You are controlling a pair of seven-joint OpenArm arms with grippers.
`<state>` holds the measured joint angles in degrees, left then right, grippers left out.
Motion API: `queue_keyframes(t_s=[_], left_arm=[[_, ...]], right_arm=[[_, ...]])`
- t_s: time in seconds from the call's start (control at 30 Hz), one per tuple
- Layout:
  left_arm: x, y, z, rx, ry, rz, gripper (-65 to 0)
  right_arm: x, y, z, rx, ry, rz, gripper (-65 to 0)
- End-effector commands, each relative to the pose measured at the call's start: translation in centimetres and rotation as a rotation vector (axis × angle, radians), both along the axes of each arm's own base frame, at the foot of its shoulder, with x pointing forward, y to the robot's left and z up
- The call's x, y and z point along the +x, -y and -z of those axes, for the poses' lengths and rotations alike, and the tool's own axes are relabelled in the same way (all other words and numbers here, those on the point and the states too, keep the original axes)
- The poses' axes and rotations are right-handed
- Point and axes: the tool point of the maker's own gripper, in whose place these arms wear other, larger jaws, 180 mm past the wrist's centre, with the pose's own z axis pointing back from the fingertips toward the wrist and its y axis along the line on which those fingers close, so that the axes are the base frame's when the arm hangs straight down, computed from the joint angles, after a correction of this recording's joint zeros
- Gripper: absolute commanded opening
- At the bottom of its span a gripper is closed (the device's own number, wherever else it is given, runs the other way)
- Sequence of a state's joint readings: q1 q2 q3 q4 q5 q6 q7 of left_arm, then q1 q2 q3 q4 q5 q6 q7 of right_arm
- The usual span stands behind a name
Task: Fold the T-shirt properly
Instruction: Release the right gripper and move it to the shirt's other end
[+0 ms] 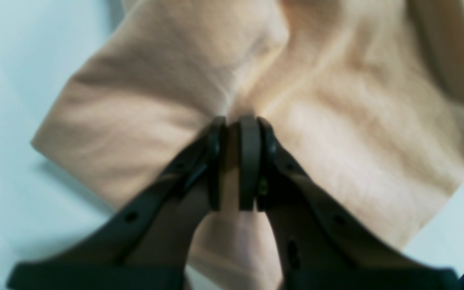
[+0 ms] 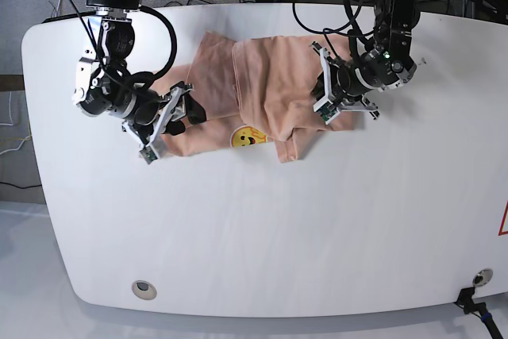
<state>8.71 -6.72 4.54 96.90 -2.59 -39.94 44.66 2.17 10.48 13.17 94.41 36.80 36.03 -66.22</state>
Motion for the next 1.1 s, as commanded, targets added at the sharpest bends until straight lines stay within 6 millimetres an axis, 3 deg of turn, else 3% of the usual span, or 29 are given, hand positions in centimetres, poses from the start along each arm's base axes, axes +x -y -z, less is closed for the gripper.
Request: queue_keyframes(t_s=[0.0,0.07,0.2,0.43,0.6,0.83,1.0,1.07], left_arm=[[0.7,0.2,-0.9,-0.018,0.031,0.002,-60.4],[0.7,0.2,-0.9,-0.018,0.031,0.002,-60.4],[0.7,-0.5,-0.8,-0.001,0.032,0.005,-60.4],[0.7,-0.5,-0.8,0.001,0.032,0.005,-60.4],[0.7,-0.5,-0.8,0.001,0.032,0.005,-60.4],[0.7,-0.6,-0.8,0.002,0.033,0.006,-60.4],[0.7,-0.6,-0.8,0.002,0.033,0.006,-60.4],[0.7,-0.6,-0.8,0.002,0.033,0.006,-60.4]], right_arm=[[1.9,2.0,-2.5,0.013,0.085,0.057,-32.4],[2.9,4.8,-3.7,-0.016,0.118,0.112,-32.4],[3.5,7.8,-4.4,-0.088,0.133,0.126,-32.2],[3.6,12.8,-0.5,-0.063,0.019,0.227,-31.8],[3.5,13.5,1.2,-0.025,-0.022,0.261,-31.7],[2.0,12.2,3.9,0.025,-0.093,0.235,-31.6],[0.9,11.8,5.8,0.078,-0.160,0.260,-17.1],[1.0,11.7,5.6,0.123,-0.157,0.272,-15.5]])
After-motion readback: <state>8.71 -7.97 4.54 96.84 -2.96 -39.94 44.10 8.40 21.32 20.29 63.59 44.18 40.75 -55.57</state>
